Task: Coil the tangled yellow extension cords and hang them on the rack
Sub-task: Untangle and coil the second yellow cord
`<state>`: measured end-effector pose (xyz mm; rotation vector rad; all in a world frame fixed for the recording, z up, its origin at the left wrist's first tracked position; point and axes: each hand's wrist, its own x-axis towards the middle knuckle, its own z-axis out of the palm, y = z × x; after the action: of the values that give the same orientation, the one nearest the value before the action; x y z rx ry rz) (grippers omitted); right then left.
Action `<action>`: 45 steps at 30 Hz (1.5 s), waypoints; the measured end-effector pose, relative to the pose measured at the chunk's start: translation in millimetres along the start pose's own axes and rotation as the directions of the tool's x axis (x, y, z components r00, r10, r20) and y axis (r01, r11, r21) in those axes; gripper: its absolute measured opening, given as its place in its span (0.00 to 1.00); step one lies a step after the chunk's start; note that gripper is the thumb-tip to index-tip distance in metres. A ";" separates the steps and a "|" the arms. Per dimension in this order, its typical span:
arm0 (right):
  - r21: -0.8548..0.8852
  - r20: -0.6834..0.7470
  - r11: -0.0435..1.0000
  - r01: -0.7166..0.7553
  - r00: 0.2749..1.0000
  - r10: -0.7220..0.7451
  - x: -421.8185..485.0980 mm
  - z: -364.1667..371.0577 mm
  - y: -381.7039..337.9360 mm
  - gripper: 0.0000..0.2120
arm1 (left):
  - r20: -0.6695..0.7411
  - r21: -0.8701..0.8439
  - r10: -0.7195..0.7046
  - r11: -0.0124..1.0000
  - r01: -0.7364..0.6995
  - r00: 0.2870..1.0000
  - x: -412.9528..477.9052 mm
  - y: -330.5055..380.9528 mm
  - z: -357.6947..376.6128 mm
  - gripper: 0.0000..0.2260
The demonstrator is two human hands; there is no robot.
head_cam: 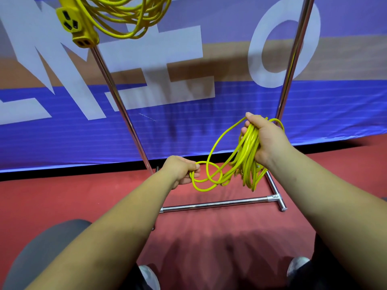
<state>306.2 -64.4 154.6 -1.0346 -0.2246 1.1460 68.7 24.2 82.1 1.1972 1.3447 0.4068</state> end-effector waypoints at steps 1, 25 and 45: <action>-0.006 -0.009 1.000 0.000 1.000 0.000 -0.4 -0.1 0.6 0.09 | 0.007 0.032 -0.002 0.999 0.002 1.000 0.0 1.2 -1.5 0.08; 0.082 0.016 0.991 -0.109 0.994 0.108 -3.4 -6.2 -10.3 0.10 | -0.053 -0.239 -0.270 0.938 0.250 0.962 3.7 15.4 -27.2 0.10; -0.156 0.194 0.971 -0.178 0.959 0.207 -15.8 1.7 -12.3 0.07 | -0.253 -0.342 -0.207 0.933 0.113 0.945 24.7 26.5 -48.2 0.10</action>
<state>305.9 -76.9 170.3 -1.0743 -0.3798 1.4355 43.0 75.2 101.4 0.7668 1.5415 0.6731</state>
